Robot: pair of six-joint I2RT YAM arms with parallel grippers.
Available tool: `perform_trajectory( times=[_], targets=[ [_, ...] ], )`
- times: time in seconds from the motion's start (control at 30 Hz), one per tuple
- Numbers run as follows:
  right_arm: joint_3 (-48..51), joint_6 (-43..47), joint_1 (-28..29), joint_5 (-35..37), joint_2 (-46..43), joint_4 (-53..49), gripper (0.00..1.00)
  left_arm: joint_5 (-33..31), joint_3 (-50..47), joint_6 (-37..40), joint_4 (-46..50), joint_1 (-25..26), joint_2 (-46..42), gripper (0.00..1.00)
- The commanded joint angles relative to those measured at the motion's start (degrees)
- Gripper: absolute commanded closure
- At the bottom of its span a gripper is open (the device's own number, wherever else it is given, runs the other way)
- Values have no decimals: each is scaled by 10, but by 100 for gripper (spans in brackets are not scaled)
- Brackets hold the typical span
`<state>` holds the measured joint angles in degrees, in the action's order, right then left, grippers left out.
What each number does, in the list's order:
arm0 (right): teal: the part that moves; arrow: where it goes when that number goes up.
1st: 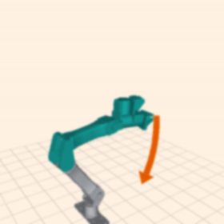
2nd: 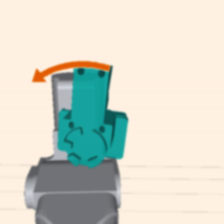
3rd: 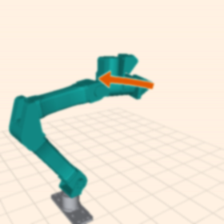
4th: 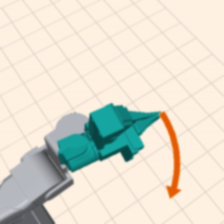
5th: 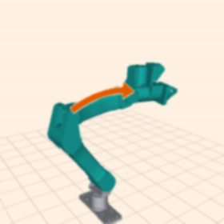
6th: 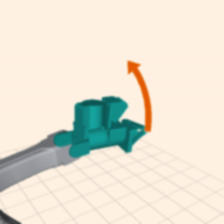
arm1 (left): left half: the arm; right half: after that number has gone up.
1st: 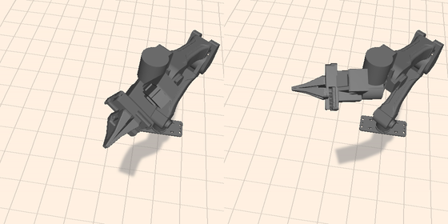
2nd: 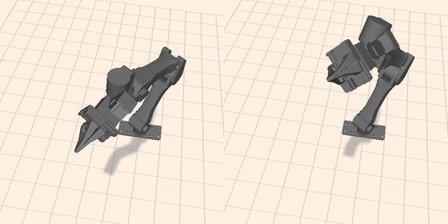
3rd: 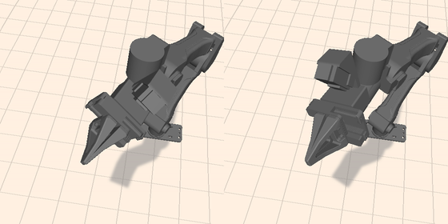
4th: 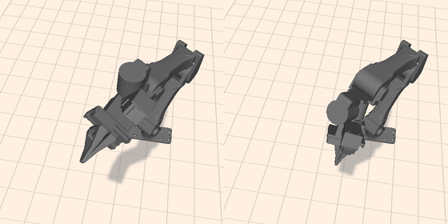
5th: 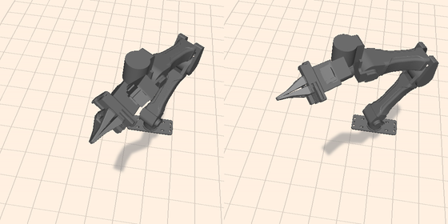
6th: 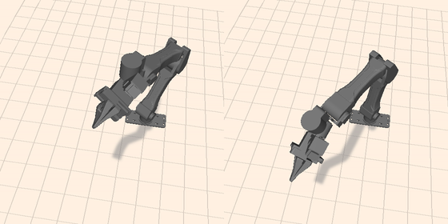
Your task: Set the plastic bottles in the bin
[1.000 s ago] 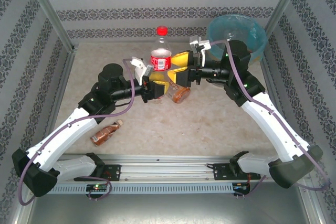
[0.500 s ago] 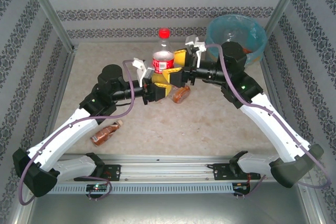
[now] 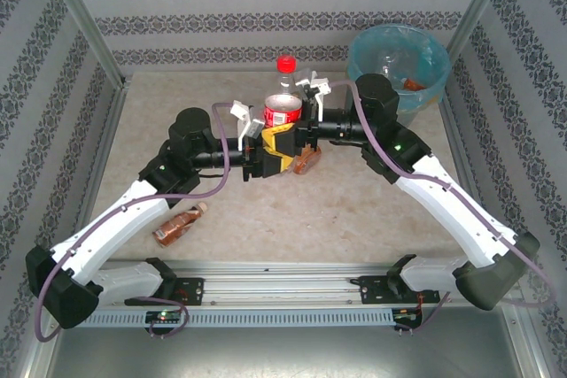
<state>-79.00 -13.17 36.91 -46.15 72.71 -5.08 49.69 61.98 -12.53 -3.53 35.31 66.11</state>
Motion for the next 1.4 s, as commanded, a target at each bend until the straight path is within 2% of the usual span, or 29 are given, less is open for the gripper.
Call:
perform_trajectory(
  times=[0.0, 0.23, 0.47, 0.53, 0.57, 0.63, 0.67, 0.7, 0.83, 1.07, 1.23, 1.37],
  targets=[
    [-6, 1, 7, -17, 2, 14, 27, 35, 11, -19, -36, 5, 3, 70],
    [0, 8, 8, -1, -9, 13, 45, 18, -9, -20, -63, 5, -11, 65],
    [4, 8, 7, 15, -15, 16, 48, -2, -21, -18, -75, 5, -21, 55],
    [3, 7, 7, 22, -16, 17, 51, -9, -27, -20, -82, 5, -26, 45],
    [3, 6, 7, 27, -16, 17, 52, -15, -31, -21, -87, 5, -29, 37],
    [1, 5, 6, 36, -17, 16, 53, -37, -46, -20, -103, 5, -38, 14],
    [0, 4, 5, 40, -17, 16, 53, -57, -58, -20, -114, 5, -46, 5],
    [0, 4, 4, 44, -17, 16, 54, -75, -70, -20, -125, 4, -55, 0],
    [0, 3, 0, 62, -21, 17, 55, -104, -94, -5, -139, 5, -78, 0],
    [-16, 22, -32, 114, -27, -6, 55, -171, -96, 17, -88, 5, -95, 0],
    [-36, 5, -100, 152, -20, -12, 54, -253, -99, 29, -46, 5, -101, 0],
    [-42, -36, -160, 165, -11, -4, 55, -287, -97, 41, -26, 4, -101, 0]
  ],
)
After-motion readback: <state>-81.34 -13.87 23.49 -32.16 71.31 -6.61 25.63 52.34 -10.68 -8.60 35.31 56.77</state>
